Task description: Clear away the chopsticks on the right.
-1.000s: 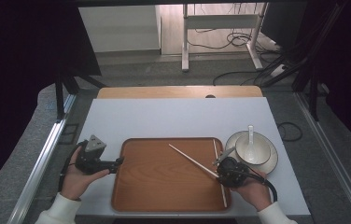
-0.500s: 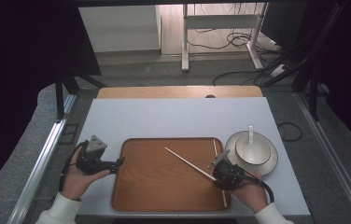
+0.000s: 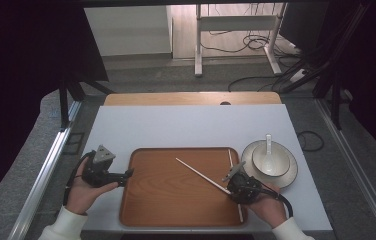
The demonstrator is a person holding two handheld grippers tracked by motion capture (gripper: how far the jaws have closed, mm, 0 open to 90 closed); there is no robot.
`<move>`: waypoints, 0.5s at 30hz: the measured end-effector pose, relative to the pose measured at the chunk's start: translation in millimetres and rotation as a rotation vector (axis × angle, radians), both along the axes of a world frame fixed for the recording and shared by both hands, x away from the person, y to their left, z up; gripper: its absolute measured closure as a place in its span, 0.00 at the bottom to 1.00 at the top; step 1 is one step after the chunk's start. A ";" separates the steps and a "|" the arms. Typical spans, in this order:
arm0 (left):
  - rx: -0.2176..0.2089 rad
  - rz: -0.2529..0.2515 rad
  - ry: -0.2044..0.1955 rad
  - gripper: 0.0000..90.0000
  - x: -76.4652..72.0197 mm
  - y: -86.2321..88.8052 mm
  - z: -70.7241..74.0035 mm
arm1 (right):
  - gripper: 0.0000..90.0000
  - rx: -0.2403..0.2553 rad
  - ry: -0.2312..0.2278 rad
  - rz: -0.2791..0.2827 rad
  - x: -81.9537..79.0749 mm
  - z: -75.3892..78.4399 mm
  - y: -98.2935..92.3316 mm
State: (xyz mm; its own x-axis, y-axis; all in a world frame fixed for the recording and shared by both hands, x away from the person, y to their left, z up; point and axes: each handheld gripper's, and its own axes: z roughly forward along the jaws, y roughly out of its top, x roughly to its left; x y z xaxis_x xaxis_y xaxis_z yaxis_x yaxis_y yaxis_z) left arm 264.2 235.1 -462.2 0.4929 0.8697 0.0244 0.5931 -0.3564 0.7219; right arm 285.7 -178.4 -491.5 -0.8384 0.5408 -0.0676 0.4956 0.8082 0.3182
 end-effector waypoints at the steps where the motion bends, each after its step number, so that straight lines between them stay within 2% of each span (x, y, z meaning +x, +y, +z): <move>1: 0.000 0.000 0.000 0.16 0.0 0.0 0.0 | 0.87 0.001 -0.002 0.006 -0.1 0.0 0.1; 4: -0.001 0.000 -0.003 0.16 -0.3 0.0 0.5 | 0.79 0.009 -0.010 0.013 -1.0 0.6 0.5; 7: -0.003 0.001 -0.005 0.16 -0.4 0.0 1.1 | 0.65 0.058 -0.049 0.021 -1.7 6.7 -0.4; 9: -0.003 0.001 -0.006 0.16 -0.5 -0.2 1.5 | 0.58 0.090 -0.092 0.014 -2.1 11.2 0.1; 15: -0.002 -0.001 -0.009 0.16 -0.4 -1.0 2.6 | 0.46 0.166 -0.155 0.044 -3.7 20.7 11.3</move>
State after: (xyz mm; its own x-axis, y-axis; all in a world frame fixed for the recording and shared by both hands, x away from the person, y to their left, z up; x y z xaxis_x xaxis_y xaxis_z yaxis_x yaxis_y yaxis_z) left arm 263.8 234.1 -459.7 0.4932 0.8695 0.0272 0.5863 -0.3553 0.7281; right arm 282.0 -167.1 -470.8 -0.8481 0.5183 -0.1105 0.3957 0.7581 0.5184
